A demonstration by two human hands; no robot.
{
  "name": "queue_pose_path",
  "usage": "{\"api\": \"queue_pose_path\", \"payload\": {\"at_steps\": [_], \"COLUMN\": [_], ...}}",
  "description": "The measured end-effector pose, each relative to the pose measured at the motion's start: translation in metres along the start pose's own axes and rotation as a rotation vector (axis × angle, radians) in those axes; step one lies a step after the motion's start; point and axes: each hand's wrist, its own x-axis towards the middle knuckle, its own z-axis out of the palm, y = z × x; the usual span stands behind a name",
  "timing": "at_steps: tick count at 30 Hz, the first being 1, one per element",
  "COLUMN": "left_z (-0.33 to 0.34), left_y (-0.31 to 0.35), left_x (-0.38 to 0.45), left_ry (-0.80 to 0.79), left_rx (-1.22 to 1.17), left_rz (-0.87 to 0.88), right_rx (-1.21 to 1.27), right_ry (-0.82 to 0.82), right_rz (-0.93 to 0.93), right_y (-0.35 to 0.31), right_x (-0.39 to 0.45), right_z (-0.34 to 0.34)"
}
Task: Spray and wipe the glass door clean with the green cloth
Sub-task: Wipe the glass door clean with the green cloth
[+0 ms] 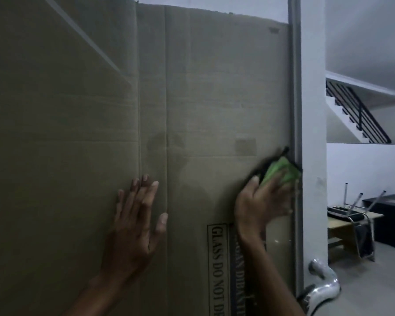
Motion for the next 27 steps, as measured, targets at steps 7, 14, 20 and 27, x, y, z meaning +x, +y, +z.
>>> {"api": "queue_pose_path", "payload": {"at_steps": [7, 14, 20, 27], "left_z": [0.013, 0.015, 0.015, 0.013], "left_y": [0.0, -0.004, 0.0, -0.003], "left_x": [-0.002, -0.004, -0.002, -0.003], "left_ry": [0.107, 0.143, 0.125, 0.076], "left_rx": [-0.006, -0.007, 0.039, 0.12], "left_rz": [0.016, 0.064, 0.053, 0.053], "right_rx": [-0.237, -0.369, -0.219, -0.258], "right_ry": [-0.156, -0.312, -0.063, -0.155], "right_rz": [-0.84, -1.499, -0.695, -0.978], "right_y": [-0.094, -0.006, -0.032, -0.071], "right_x": [0.014, -0.019, 0.038, -0.011], "right_z": [0.041, 0.017, 0.01, 0.043]}}
